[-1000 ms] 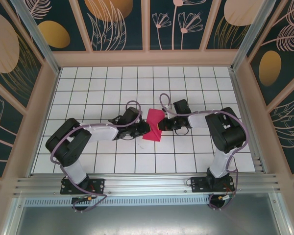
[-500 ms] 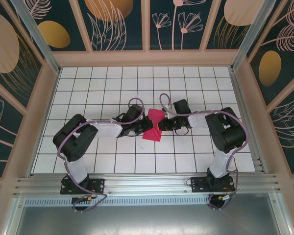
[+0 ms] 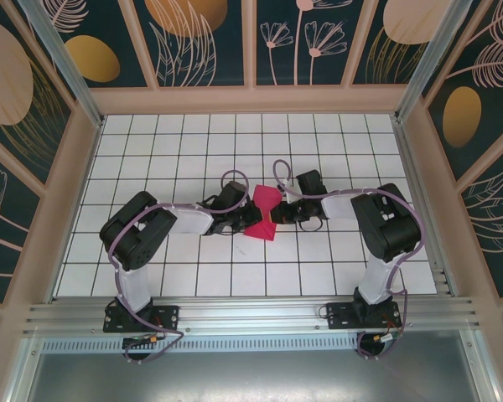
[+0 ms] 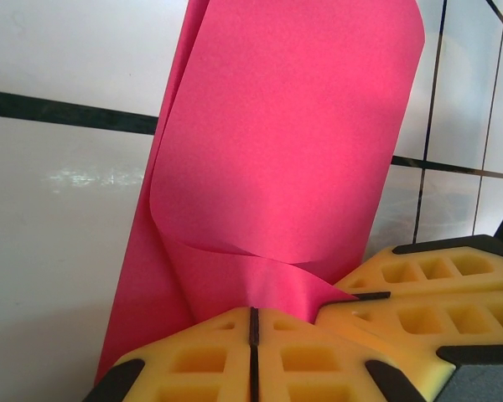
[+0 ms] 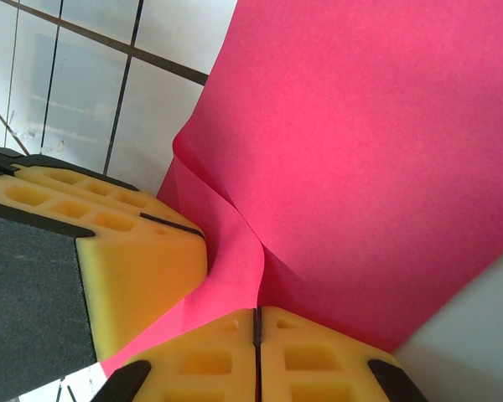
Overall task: Fold a paper plane with a square sheet of paper (pick it up from the middle)
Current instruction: Fold the triangle a second time at the center of the table.
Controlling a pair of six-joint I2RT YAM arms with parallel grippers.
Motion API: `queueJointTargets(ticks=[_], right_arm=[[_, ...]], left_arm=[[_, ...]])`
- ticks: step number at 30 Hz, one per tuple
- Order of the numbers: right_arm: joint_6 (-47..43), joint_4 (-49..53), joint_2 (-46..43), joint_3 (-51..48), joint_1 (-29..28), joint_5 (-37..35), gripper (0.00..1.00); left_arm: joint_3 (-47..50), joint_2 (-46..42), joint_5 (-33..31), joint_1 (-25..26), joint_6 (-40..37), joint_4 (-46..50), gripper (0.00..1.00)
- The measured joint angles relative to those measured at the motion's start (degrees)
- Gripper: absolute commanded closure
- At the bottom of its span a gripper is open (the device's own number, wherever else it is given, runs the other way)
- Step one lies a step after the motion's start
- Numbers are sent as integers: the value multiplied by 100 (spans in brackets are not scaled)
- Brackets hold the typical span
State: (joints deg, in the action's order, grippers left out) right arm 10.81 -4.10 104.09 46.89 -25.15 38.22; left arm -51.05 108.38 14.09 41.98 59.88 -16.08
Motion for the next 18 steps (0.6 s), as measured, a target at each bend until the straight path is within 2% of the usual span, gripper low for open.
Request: queueJointTargets(ticks=[10,18], right_arm=[[0,0,0,0,0,0,91],[0,0,0,0,0,0,91]], left_arm=[[-66,-245,-131,-2,-4,74,81],[-354,-232,-238,-2,-2,63,81]])
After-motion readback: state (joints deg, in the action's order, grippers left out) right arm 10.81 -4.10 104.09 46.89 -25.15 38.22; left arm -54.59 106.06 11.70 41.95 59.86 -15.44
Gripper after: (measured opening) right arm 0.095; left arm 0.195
